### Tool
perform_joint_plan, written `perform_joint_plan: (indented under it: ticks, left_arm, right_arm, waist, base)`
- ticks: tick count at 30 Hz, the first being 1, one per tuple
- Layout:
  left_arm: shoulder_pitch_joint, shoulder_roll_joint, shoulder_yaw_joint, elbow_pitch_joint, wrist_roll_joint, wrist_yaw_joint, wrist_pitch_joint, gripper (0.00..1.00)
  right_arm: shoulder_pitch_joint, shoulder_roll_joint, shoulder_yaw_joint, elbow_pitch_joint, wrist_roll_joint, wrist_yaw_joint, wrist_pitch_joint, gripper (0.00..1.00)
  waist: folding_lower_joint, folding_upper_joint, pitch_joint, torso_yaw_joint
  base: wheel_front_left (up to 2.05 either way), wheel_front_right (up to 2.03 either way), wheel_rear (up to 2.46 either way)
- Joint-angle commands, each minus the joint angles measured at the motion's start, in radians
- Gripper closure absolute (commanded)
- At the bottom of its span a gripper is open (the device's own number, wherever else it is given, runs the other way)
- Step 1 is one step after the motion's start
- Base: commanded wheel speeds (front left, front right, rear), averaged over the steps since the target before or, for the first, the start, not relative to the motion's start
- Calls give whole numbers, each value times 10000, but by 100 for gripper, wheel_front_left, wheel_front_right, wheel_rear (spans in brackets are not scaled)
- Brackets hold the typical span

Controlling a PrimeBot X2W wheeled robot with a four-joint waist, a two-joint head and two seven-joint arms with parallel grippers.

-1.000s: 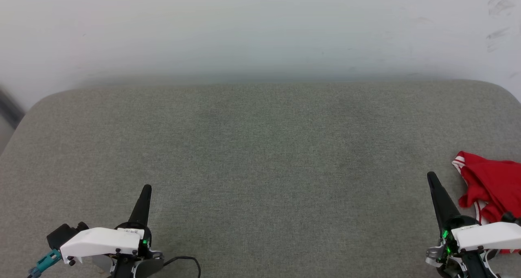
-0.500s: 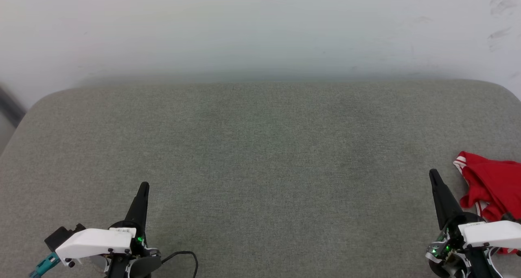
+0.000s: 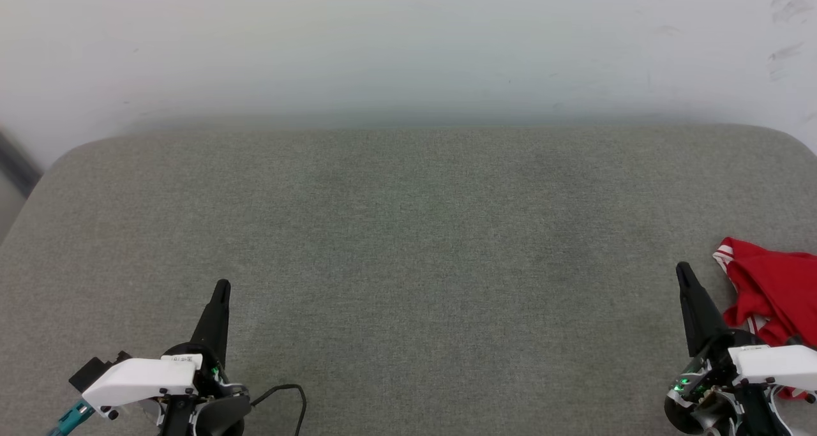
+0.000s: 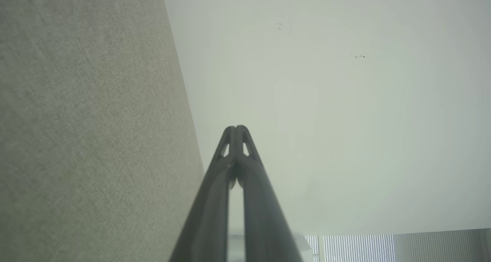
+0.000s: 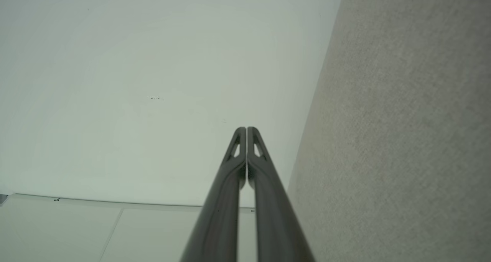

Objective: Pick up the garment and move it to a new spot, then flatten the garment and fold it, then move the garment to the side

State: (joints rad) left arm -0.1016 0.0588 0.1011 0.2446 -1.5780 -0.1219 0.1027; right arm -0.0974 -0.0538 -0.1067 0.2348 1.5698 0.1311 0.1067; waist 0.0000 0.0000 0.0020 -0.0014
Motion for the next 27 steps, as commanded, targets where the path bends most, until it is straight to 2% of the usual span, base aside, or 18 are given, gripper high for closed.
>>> perform_joint_plan:
  ticks: [1,27]
  left_arm:
    - [-100,-49,85,7,-207,-91,79,100]
    - [-107,-92,157,11,-356,-124,136,100]
  right_arm:
    - [-144,-9,-22,78,263,-5,38,100]
    - [-169,12,-51,126,466,-7,48,100]
  waist:
    - [0,0,4,5]
    - [0,0,11,14]
  base:
    - [0,0,0]
    - [0,0,0]
